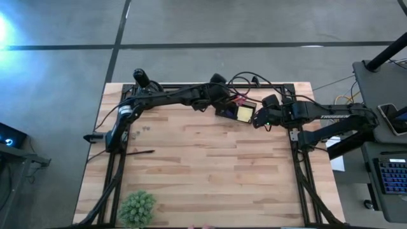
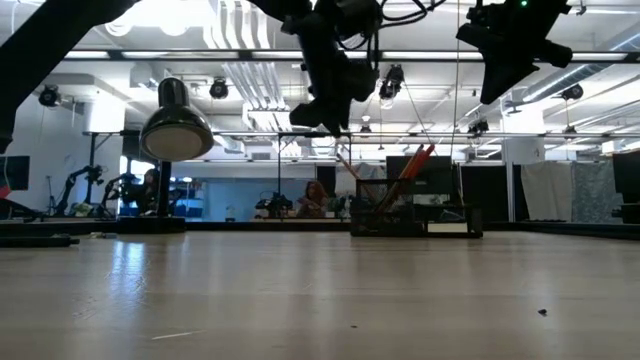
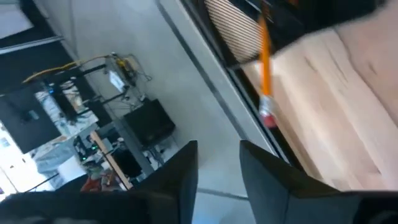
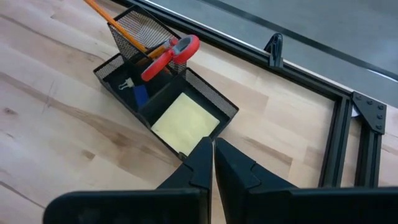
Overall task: Pick and place office supplies into organizer
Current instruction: Put the top blue binder clip into the desk organizer
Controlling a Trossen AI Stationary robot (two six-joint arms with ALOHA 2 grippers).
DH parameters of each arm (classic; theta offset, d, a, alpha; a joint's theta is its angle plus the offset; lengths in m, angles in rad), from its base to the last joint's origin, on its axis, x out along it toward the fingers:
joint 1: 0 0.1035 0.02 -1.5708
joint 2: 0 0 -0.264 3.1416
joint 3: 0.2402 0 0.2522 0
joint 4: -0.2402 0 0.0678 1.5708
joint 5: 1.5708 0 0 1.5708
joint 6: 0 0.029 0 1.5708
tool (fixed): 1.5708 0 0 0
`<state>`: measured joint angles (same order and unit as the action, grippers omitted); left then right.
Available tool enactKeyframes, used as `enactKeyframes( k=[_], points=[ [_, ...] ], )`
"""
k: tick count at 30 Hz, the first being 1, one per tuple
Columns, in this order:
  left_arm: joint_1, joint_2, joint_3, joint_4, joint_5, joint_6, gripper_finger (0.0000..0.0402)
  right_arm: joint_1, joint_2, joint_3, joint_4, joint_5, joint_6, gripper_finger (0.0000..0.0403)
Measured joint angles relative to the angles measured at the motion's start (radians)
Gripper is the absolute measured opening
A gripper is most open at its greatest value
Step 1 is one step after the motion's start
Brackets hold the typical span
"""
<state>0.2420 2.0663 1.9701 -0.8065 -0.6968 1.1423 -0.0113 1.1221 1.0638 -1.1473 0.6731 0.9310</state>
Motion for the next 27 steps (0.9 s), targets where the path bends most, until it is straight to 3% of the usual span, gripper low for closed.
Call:
enactKeyframes(
  k=[5, 8, 11, 13, 16, 18, 19, 22, 27],
  points=[
    [-0.002, 0.0, 0.0, 0.031, -0.014, -0.002, 0.0127, 0.0, 0.0, -0.001, 0.0, 0.0, 0.0, 0.0009],
    [-0.002, -0.003, 0.0, 0.024, -0.136, -0.059, 0.0133, 0.0, 0.0, -0.006, 0.0, 0.0, 0.001, 0.0009],
    [-0.001, -0.044, -0.001, -0.088, -0.187, -0.224, 0.0134, 0.0, 0.0, -0.013, 0.0, -0.007, 0.004, 0.0009],
    [-0.007, -0.087, 0.0, -0.217, -0.166, -0.44, 0.0134, 0.0, 0.0, -0.02, 0.001, -0.031, 0.004, 0.0009],
    [-0.032, -0.131, 0.002, -0.517, -0.053, -0.899, 0.0134, -0.001, 0.0, -0.035, 0.01, -0.084, 0.004, 0.0009],
    [-0.048, -0.136, 0.0, -0.734, 0.132, -1.217, 0.0134, -0.002, 0.0, -0.048, 0.016, -0.132, 0.0, 0.0009],
    [-0.053, -0.136, -0.015, -0.784, 0.227, -1.333, 0.0134, -0.002, 0.001, -0.057, 0.026, -0.156, -0.01, 0.0009],
    [-0.083, -0.191, -0.152, -0.725, 0.448, -1.535, 0.0134, -0.002, 0.014, -0.071, 0.042, -0.209, -0.031, 0.001],
    [-0.172, -0.259, -0.42, -0.751, 0.451, -1.9, 0.0134, -0.002, 0.049, -0.071, 0.101, -0.264, -0.085, 0.0038]
  ],
)
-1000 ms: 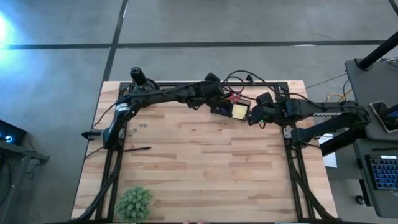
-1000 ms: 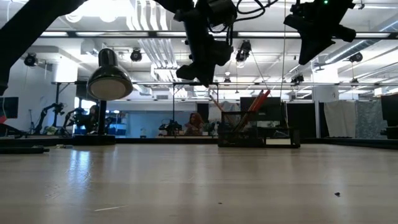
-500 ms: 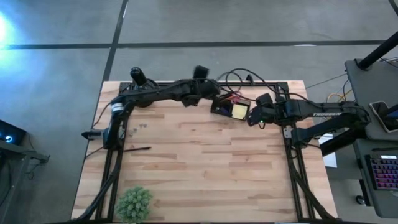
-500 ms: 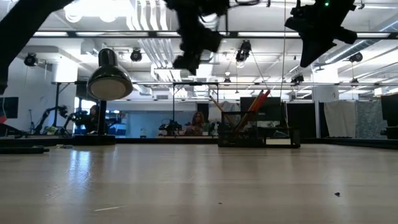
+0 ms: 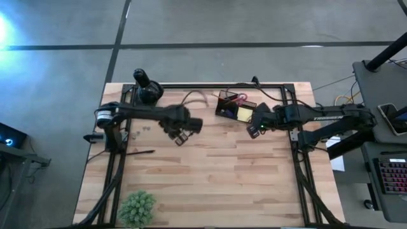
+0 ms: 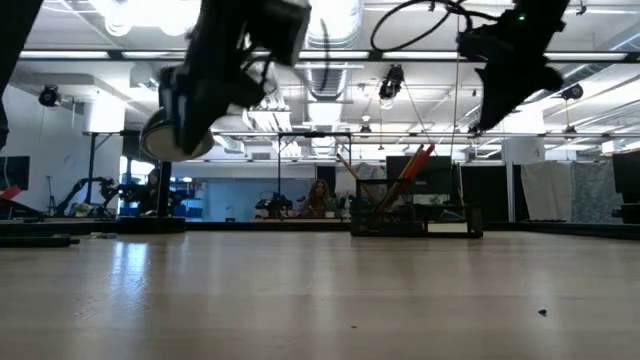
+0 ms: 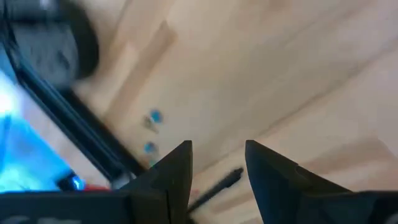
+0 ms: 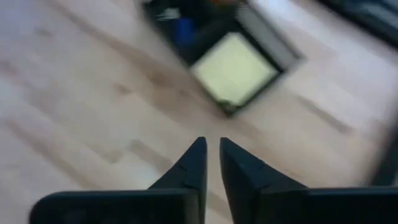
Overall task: Pick and place office supplies into organizer
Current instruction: Put the top blue binder clip into the desk organizer
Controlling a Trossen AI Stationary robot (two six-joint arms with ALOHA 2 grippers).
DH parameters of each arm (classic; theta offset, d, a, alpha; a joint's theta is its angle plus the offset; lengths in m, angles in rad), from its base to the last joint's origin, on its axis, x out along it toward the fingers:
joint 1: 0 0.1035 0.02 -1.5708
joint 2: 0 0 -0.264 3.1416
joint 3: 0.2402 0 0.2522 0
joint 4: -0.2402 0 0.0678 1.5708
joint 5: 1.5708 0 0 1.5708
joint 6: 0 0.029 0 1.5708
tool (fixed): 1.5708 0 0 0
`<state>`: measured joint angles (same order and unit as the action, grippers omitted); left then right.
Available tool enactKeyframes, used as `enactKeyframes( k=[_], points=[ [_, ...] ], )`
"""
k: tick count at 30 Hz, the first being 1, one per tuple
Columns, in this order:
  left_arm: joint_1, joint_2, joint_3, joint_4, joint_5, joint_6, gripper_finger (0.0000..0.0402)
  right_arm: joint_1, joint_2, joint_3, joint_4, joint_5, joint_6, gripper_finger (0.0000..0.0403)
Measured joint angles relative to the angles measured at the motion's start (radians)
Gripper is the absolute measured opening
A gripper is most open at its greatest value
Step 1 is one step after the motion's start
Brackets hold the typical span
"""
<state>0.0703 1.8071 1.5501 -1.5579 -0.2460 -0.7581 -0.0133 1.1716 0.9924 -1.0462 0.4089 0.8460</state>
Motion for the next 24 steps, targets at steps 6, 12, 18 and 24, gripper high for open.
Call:
enactKeyframes(
  k=[6, 12, 18, 24],
  points=[
    [-0.131, -0.175, -0.283, 0.069, 0.074, -0.504, 0.0134, -0.007, 0.081, 0.0, 0.288, -0.259, -0.162, 0.0096],
    [-0.198, -0.369, -0.455, 0.107, 0.059, -0.97, 0.0134, -0.02, 0.252, 0.079, 0.461, -0.388, -0.299, 0.0144],
    [-0.245, -0.471, -0.545, 0.026, 0.036, -1.166, 0.0134, -0.02, 0.452, 0.287, 0.4, -0.385, -0.461, 0.0167],
    [-0.206, -0.538, -0.683, 0.17, -0.005, -1.237, 0.0134, -0.02, 0.568, 0.473, 0.231, -0.28, -0.453, 0.0169]
  ],
)
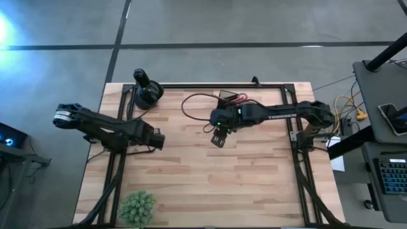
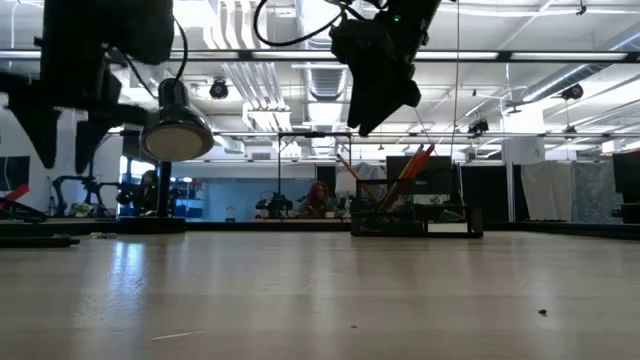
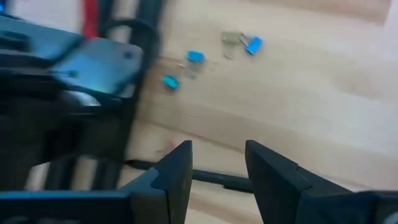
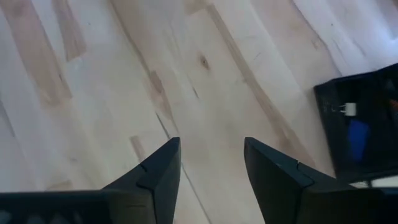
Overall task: Pick and place office supplies into organizer
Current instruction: Put the top blue binder clip into the desk organizer
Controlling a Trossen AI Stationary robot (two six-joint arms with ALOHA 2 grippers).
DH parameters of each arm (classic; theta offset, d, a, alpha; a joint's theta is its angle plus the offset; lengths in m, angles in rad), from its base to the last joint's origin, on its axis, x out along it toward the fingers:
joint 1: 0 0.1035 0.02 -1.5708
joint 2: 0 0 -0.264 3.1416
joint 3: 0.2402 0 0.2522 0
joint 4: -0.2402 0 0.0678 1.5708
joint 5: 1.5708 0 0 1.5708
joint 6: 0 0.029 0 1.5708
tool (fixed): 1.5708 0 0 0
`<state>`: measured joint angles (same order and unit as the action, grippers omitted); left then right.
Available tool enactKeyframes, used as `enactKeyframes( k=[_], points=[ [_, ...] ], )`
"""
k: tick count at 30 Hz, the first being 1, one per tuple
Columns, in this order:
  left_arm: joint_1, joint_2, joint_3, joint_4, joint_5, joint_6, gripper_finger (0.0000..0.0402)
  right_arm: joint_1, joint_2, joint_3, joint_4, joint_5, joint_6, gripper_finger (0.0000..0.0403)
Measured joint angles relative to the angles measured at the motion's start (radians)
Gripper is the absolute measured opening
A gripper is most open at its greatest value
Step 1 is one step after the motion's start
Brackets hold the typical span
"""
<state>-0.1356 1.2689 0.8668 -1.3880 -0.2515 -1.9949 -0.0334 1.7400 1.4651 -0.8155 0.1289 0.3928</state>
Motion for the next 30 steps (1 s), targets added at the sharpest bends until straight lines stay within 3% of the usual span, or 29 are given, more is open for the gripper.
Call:
enactKeyframes(
  k=[2, 3, 7, 9, 13, 15, 17, 20, 24, 27, 30],
  points=[
    [0.023, -0.014, -0.05, 0.099, -0.003, 0.121, 0.0134, 0.0, 0.011, 0.026, -0.028, 0.003, -0.011, 0.0169],
    [0.038, -0.018, -0.066, 0.137, -0.017, 0.252, 0.0134, 0.0, 0.011, 0.033, -0.035, 0.003, -0.017, 0.0169],
    [0.092, -0.018, -0.088, 0.284, -0.018, 1.014, 0.0134, 0.0, 0.0, 0.031, -0.051, 0.002, -0.027, 0.0165],
    [0.135, -0.008, -0.074, 0.32, -0.021, 1.295, 0.0134, -0.001, -0.004, 0.028, -0.07, 0.002, -0.028, 0.0163],
    [0.302, 0.026, -0.073, 0.289, -0.04, 1.585, 0.0134, -0.005, -0.004, 0.024, -0.1, -0.001, -0.028, 0.016],
    [0.413, 0.056, -0.075, 0.249, 0.045, 1.606, 0.0134, -0.005, -0.004, 0.021, -0.105, -0.001, -0.027, 0.0159],
    [0.524, 0.103, -0.067, 0.179, 0.18, 1.534, 0.0134, -0.007, -0.005, 0.016, -0.108, -0.002, -0.027, 0.016],
    [0.623, 0.156, -0.055, 0.162, 0.2, 1.317, 0.0134, -0.009, -0.005, 0.012, -0.122, -0.003, -0.007, 0.0159],
    [0.632, 0.171, -0.042, 0.246, 0.203, 0.968, 0.0134, -0.016, -0.005, 0.01, -0.123, -0.001, 0.042, 0.0157],
    [0.614, 0.16, -0.048, 0.331, 0.235, 0.828, 0.0134, -0.027, -0.005, 0.01, -0.121, 0.0, 0.068, 0.0157],
    [0.598, 0.157, -0.06, 0.363, 0.197, 0.655, 0.0134, -0.039, -0.005, 0.01, -0.116, 0.0, 0.072, 0.0155]
  ],
)
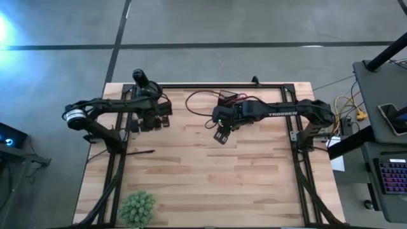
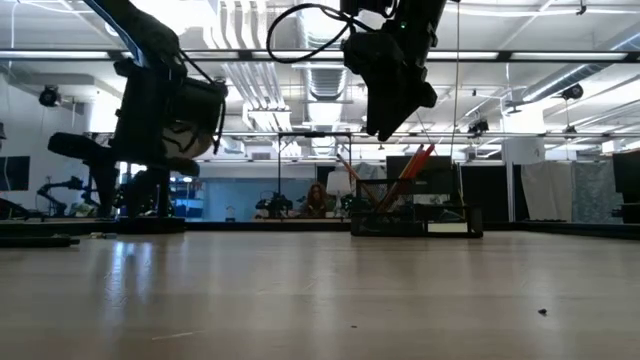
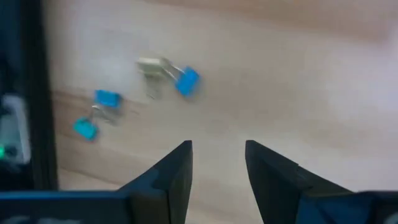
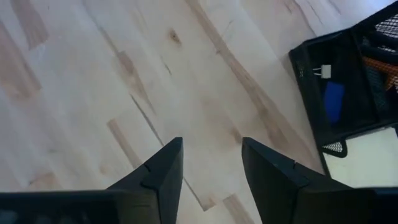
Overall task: Pick and place office supplies into organizer
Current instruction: Put the top blue binder clip into the desk organizer
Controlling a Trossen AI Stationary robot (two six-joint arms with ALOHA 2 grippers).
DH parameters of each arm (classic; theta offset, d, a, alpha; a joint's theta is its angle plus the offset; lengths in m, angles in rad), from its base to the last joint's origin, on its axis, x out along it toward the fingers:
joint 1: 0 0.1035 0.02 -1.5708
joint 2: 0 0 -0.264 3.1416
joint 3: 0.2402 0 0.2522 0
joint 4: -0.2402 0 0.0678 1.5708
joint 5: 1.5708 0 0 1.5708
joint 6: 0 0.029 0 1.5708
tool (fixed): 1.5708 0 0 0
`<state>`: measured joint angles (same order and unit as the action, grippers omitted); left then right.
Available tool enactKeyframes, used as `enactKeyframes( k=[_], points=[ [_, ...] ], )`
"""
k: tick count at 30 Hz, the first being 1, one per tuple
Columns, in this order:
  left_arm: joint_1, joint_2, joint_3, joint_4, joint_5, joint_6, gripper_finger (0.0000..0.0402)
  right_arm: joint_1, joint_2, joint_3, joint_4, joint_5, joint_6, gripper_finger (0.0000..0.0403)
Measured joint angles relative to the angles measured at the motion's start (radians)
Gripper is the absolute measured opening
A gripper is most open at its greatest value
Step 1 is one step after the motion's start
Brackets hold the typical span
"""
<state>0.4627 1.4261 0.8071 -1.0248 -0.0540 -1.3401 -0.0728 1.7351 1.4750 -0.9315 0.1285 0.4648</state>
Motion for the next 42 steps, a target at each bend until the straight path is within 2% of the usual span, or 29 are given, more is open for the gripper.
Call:
enactKeyframes(
  k=[3, 7, 13, 17, 21, 25, 30, 36, 42],
  points=[
    [0.003, -0.001, -0.013, -0.017, -0.112, -0.229, 0.0134, -0.012, 0.0, 0.003, 0.002, 0.003, 0.014, 0.0153],
    [0.001, -0.002, -0.027, -0.013, -0.148, -0.441, 0.0134, -0.019, 0.0, 0.007, 0.027, 0.004, 0.015, 0.0154],
    [0.001, -0.002, -0.024, 0.084, -0.165, -0.484, 0.0134, -0.019, 0.0, 0.007, 0.033, 0.018, 0.04, 0.0153],
    [-0.007, 0.015, -0.024, 0.1, -0.201, -0.492, 0.0134, -0.019, 0.0, 0.007, 0.033, 0.109, 0.045, 0.0151],
    [-0.008, 0.062, -0.028, 0.034, -0.192, -0.494, 0.0134, -0.02, 0.0, 0.007, 0.034, 0.17, -0.041, 0.0151],
    [-0.032, 0.118, -0.029, -0.006, -0.117, -0.622, 0.0134, -0.022, 0.0, 0.007, 0.043, 0.172, -0.11, 0.0151],
    [-0.071, 0.157, -0.013, 0.003, -0.136, -0.758, 0.0134, -0.022, 0.0, 0.007, 0.074, 0.171, -0.162, 0.0151],
    [-0.074, 0.131, -0.023, 0.022, -0.166, -0.959, 0.0134, -0.022, 0.0, 0.008, 0.084, 0.171, -0.197, 0.015],
    [-0.063, 0.111, -0.025, 0.04, -0.195, -0.962, 0.0134, -0.022, 0.0, 0.006, 0.098, 0.17, -0.211, 0.015]
  ],
)
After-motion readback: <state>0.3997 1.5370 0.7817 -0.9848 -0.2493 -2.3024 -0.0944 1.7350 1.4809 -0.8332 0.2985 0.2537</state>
